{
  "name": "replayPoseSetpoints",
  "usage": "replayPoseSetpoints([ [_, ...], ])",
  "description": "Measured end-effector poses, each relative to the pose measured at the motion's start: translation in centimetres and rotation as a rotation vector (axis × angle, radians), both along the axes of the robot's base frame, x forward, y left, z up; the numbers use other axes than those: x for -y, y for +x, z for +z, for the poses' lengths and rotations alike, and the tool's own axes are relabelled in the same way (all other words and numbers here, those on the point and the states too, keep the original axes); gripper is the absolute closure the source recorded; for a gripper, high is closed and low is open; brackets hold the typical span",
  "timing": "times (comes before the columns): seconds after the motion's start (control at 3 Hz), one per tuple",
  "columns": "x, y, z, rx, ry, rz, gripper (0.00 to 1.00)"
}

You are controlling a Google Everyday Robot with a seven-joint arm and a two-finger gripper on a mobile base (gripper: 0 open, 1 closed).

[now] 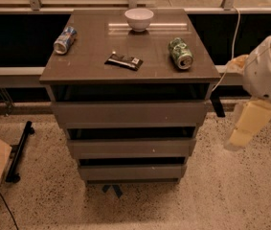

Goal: Open bottom drawer

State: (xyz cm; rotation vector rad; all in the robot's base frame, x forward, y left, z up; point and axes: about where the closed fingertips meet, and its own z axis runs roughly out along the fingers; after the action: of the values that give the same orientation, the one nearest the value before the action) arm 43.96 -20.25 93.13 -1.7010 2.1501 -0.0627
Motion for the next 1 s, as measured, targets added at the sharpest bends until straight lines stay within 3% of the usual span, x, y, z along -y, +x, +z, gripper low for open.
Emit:
replayPoseSetpoints([
  [0.33, -0.8, 1.3, -3.1, 0.030, 0.062, 0.007, 0.00],
  [1.0, -1.8, 1.8, -5.1, 0.015, 0.096, 0.000, 0.00],
])
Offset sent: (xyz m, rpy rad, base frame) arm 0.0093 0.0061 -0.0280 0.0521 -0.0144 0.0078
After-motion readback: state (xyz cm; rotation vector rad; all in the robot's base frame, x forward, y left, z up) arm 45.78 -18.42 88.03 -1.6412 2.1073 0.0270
